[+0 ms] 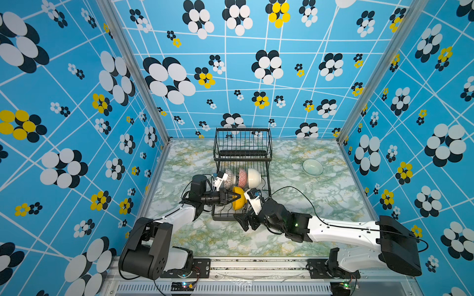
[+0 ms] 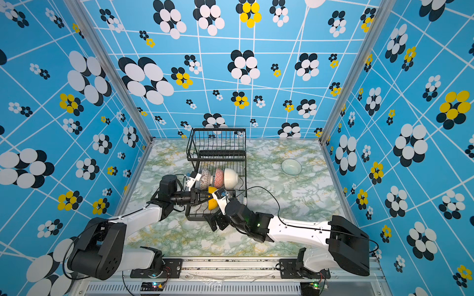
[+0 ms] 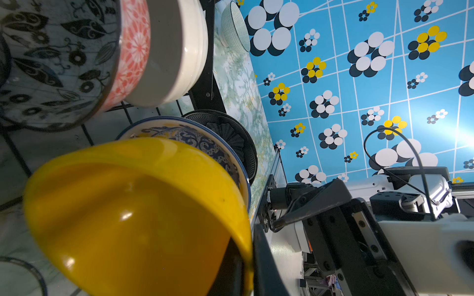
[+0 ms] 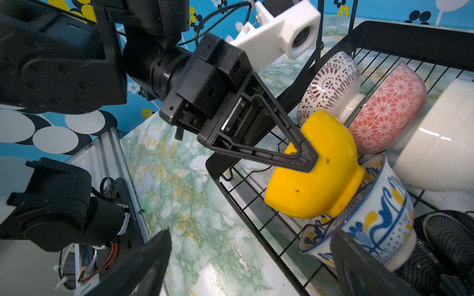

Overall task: Load bowls into a dish rack
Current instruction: Place the bowl in the dish rack.

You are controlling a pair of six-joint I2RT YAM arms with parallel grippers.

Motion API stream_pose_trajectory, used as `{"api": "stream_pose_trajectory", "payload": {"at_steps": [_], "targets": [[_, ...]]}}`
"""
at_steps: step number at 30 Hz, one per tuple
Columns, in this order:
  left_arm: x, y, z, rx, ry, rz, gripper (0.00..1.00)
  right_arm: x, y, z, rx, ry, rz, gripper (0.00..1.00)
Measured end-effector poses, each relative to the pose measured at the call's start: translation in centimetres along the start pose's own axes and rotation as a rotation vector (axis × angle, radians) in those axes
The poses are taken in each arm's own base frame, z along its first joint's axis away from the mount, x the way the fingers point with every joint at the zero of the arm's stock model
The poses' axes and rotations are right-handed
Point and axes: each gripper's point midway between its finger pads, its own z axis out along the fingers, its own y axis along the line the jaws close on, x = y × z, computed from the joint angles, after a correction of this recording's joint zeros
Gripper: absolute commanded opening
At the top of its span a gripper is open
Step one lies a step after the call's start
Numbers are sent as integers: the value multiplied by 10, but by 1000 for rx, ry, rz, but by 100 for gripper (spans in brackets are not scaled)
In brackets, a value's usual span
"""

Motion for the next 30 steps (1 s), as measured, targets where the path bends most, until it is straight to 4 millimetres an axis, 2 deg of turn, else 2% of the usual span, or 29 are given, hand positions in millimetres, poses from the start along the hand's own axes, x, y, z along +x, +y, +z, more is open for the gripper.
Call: {"api": "stream_pose_trajectory", "payload": {"at_steps": [8,30], "targets": [[5,12,6,2,4,-21,0,1,0,1,4,10,1,100],[9,15,4,-28,2,8,0,6,-2,0,14,38,-5,100]]}}
